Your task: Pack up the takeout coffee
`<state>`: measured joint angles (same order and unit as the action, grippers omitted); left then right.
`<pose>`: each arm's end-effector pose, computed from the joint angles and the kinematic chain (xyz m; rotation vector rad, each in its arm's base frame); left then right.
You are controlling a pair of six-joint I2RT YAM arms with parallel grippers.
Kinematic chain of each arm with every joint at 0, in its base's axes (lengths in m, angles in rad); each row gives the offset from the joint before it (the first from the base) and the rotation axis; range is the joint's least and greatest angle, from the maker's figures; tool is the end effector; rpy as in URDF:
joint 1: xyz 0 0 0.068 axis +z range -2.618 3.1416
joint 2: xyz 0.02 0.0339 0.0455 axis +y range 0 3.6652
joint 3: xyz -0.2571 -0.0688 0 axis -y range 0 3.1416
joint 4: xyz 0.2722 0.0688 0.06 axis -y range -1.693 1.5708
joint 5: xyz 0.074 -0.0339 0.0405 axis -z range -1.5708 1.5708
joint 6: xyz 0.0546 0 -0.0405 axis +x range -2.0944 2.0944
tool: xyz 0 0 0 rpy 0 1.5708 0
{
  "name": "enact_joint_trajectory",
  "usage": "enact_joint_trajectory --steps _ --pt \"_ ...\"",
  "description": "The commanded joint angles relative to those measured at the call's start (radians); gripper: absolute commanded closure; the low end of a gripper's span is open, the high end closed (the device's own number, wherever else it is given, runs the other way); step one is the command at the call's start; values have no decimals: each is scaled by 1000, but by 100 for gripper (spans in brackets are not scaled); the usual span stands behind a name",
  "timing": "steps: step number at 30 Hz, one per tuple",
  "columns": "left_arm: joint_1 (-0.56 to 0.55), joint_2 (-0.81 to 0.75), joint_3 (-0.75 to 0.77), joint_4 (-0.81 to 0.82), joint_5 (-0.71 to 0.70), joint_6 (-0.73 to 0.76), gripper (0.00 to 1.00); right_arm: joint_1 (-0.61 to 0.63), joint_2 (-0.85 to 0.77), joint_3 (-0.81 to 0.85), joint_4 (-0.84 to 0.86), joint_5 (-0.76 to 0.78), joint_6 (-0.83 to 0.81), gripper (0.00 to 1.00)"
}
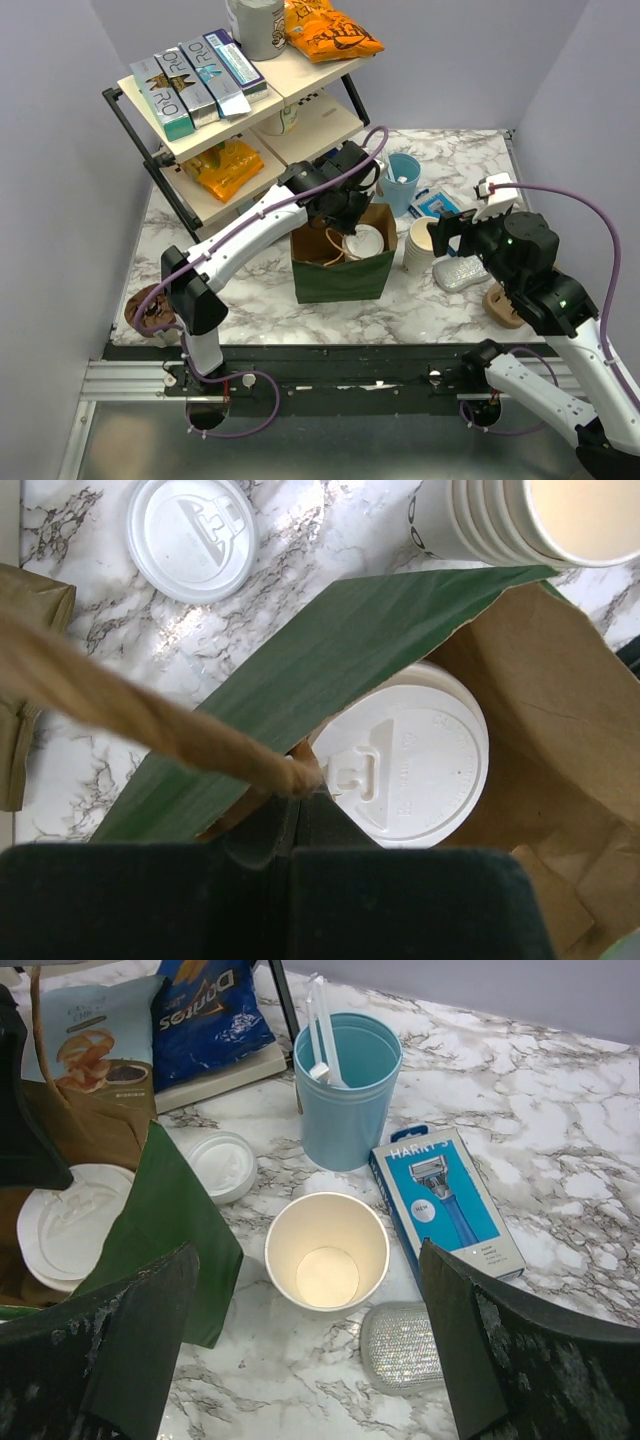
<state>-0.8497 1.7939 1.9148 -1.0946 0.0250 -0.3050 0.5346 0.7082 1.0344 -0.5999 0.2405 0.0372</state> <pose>0.2711 -0.3105 0.3503 0.7133 2.5166 -0.4668 0.1664 0.0834 0.3905 -0.2884 1.8174 0.1793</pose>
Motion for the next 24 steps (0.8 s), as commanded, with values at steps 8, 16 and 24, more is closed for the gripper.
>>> enact_joint_trajectory --steps 8,16,24 --pt "-37 -71 -100 108 -40 18 100 -2 11 -19 -1 10 3 0" --pt "-43 -51 -114 116 -42 23 100 -4 16 -19 -1 3 1 0" --pt "-52 -21 -112 99 -68 36 100 -2 16 -22 -1 6 3 0"
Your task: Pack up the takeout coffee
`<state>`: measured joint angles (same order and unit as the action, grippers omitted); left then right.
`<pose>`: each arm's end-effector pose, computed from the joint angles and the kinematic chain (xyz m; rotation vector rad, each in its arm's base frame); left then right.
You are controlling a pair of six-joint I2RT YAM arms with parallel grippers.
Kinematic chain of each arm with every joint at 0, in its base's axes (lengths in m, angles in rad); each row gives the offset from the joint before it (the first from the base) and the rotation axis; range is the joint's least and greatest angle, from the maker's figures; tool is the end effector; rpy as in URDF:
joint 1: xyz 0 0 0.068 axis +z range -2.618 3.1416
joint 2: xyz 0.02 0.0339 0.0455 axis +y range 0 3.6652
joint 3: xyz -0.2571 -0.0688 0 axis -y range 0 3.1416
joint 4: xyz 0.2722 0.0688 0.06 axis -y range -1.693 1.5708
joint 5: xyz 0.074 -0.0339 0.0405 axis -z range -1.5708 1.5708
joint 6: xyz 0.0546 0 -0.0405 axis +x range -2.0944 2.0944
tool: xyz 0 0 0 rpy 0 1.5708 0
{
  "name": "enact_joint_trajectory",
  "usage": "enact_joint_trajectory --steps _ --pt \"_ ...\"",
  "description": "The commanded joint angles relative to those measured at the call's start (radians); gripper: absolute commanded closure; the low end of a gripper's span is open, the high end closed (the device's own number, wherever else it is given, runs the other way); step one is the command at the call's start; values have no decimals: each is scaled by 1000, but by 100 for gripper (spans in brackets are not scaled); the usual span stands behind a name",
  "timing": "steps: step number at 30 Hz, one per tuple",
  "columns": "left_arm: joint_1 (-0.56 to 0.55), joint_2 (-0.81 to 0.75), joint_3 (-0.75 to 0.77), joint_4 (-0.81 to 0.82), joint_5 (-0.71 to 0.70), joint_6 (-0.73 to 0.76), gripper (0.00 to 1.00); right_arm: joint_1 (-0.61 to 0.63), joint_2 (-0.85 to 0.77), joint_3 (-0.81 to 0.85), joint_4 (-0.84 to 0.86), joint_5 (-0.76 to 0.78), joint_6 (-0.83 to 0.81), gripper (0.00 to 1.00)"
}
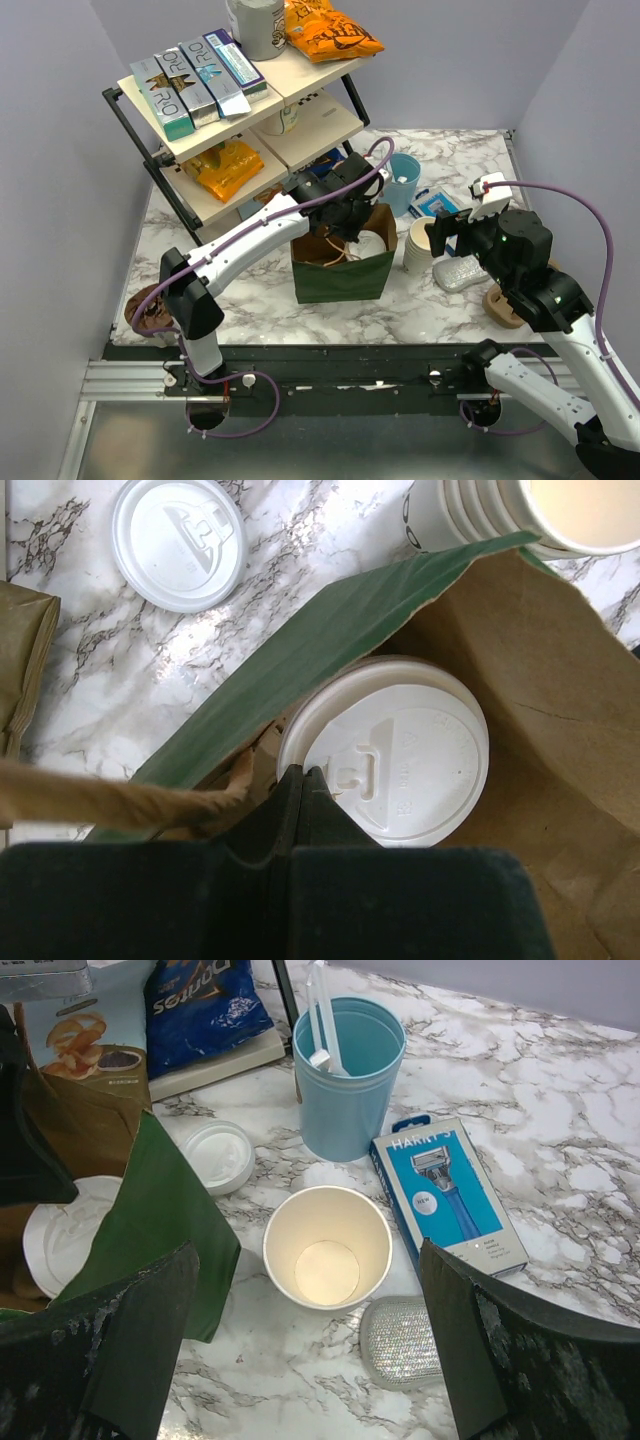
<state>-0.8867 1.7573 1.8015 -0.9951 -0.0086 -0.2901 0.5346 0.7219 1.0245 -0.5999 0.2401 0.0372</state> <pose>0.2605 -0.3187 0.3334 0.7563 2.4718 -0.4503 0.1705 0.0859 0.3846 -0.2963 1.8391 0.1722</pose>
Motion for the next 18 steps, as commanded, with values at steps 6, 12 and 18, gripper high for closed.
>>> enact_joint_trajectory --steps 6,12,18 --pt "-34 33 2 -13 -67 37 100 -2 2 -12 -1 10 3 0" --pt "-40 51 9 -27 -90 26 100 -2 1 -14 -1 8 1 0" --pt "-40 62 10 -28 -80 28 100 -2 -2 -15 -1 7 1 0"
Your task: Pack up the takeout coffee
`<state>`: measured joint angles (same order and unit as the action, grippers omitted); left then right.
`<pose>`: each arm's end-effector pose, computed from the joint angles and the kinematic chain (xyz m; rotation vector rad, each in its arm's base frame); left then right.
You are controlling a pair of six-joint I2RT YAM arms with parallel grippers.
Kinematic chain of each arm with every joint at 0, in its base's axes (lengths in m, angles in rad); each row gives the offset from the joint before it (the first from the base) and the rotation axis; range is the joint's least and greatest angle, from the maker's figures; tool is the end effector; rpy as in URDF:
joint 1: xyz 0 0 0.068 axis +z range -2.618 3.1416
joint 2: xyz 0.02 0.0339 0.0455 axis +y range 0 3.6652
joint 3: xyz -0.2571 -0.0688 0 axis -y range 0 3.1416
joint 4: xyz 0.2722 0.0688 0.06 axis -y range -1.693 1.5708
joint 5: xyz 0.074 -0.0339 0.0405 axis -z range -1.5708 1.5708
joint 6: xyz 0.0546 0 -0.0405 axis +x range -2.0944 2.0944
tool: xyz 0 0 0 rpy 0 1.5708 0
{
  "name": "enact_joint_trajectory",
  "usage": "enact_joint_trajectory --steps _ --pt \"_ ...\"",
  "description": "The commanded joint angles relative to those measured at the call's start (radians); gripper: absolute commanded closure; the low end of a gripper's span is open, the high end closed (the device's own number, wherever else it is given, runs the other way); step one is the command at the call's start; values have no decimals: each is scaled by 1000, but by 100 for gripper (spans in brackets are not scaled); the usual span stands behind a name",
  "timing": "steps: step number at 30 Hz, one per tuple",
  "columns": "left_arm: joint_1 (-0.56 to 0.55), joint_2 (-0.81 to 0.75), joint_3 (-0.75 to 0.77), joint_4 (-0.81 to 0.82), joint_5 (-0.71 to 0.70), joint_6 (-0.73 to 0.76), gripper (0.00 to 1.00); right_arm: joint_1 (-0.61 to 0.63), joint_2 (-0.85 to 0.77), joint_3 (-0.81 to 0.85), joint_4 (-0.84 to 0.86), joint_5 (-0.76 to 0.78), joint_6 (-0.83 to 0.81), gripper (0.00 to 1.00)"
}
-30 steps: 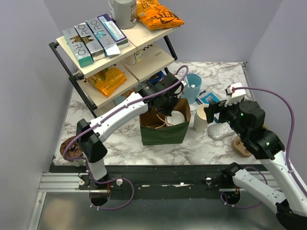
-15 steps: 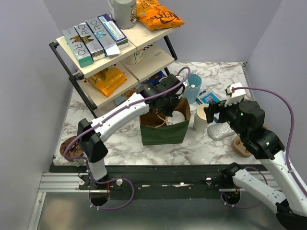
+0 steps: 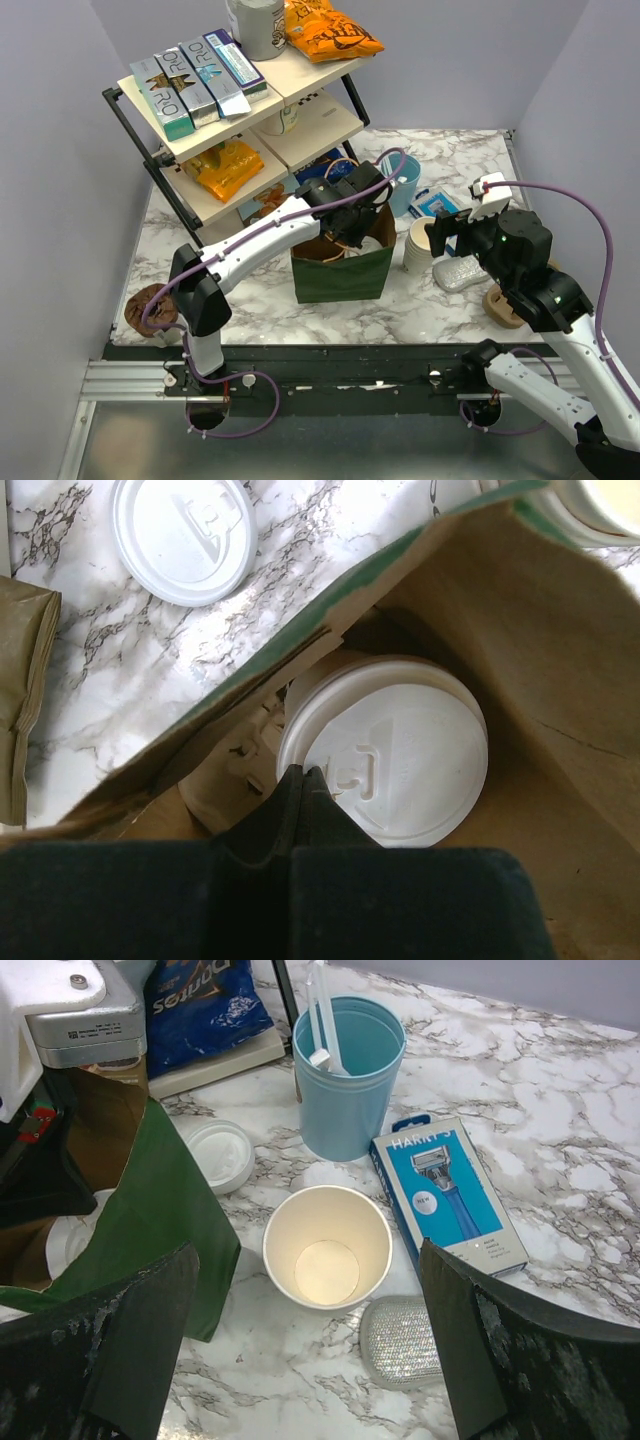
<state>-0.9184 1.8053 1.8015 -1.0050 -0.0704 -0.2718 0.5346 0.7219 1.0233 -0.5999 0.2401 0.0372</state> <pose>0.2584 -0.3319 0.3138 0.8060 2.4893 -0.3470 0.1706 0.0859 0.3841 -0.2967 1.8402 0.1719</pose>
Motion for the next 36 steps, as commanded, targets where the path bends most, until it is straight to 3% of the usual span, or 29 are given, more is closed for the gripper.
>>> enact_joint_trajectory --steps 1,33,36 --pt "-10 14 9 -18 -19 9 100 -2 -1 -15 0 5 1 0" --pt "-20 85 32 -75 -35 -17 100 -2 2 -28 5 -15 0 0" --pt "-20 80 33 -76 -34 -21 94 -2 2 -29 5 -13 1 0"
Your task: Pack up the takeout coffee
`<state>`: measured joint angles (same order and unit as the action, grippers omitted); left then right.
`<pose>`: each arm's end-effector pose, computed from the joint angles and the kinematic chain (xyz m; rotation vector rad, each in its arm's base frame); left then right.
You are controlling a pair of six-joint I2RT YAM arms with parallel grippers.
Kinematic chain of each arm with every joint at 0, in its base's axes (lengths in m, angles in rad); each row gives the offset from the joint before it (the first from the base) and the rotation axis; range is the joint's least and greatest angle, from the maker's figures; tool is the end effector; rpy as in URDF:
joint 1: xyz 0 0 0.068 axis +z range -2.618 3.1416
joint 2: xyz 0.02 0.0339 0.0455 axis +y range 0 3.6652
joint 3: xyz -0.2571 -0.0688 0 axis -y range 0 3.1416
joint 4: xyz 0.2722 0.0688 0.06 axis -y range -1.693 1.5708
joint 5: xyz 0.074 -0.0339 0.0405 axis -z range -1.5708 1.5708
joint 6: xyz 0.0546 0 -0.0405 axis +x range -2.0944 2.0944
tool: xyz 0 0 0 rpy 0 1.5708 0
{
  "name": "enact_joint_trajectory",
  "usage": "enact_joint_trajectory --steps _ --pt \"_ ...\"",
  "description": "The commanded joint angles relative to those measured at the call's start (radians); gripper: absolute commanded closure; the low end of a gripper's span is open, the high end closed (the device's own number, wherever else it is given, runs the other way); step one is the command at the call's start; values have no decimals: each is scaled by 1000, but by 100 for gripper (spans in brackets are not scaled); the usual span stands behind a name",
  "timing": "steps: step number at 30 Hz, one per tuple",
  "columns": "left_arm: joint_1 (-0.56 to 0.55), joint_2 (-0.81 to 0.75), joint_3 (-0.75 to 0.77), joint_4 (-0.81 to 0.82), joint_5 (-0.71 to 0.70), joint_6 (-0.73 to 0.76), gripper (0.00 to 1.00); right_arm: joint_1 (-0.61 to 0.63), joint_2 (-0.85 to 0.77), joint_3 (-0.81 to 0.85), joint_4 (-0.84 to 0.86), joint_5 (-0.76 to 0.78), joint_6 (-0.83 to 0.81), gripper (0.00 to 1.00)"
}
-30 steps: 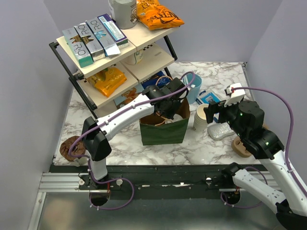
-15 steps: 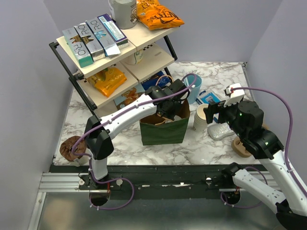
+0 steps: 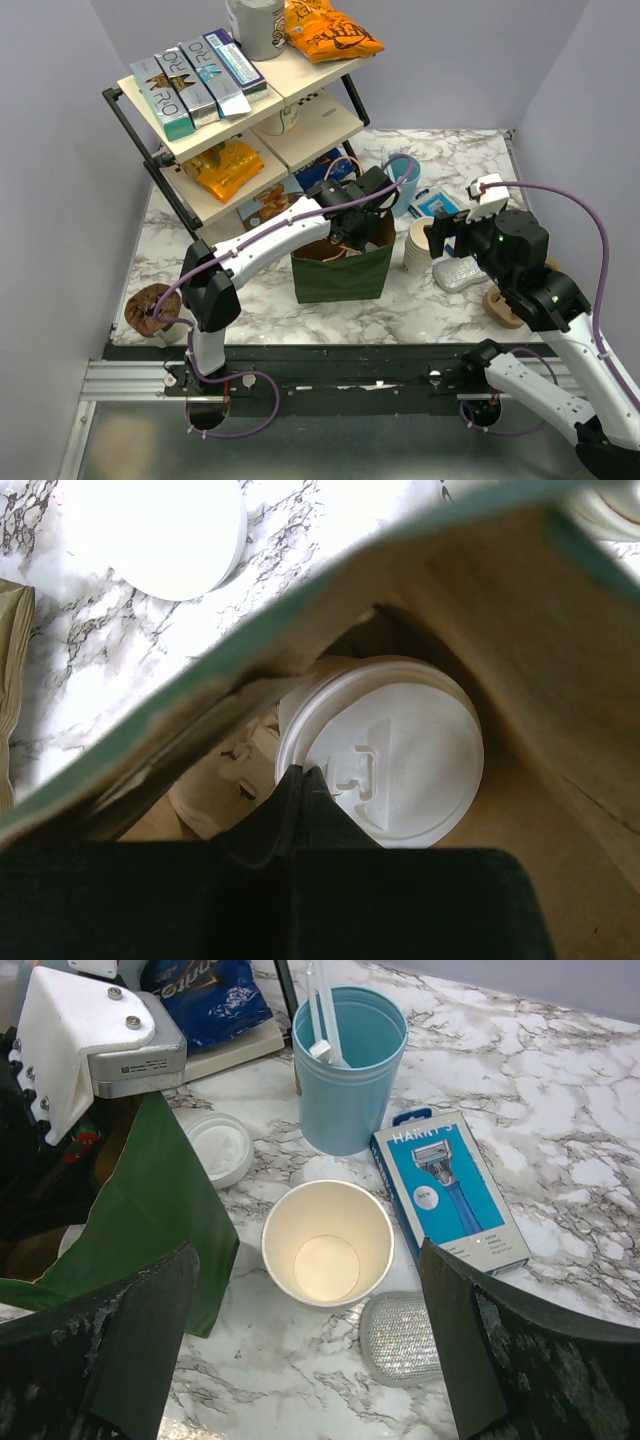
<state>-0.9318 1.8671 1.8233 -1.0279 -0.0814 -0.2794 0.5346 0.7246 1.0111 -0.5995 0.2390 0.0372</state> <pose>0.2607 -0.3434 0.2947 0.8294 2.5384 -0.2980 0.1722 0.0870 0.3793 -0.3021 1.8536 0.1683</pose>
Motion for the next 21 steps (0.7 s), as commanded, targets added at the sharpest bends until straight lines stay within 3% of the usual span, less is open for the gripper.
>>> enact_joint_trajectory --steps 1,9,21 --pt "-9 17 14 -54 -23 -15 93 -2 -1 -17 4 -13 0 0" --pt "-13 4 22 -54 -12 -18 73 -2 4 -17 4 -20 -2 0" --pt "-15 -23 50 -61 2 -30 58 -2 3 -17 6 -23 -3 0"
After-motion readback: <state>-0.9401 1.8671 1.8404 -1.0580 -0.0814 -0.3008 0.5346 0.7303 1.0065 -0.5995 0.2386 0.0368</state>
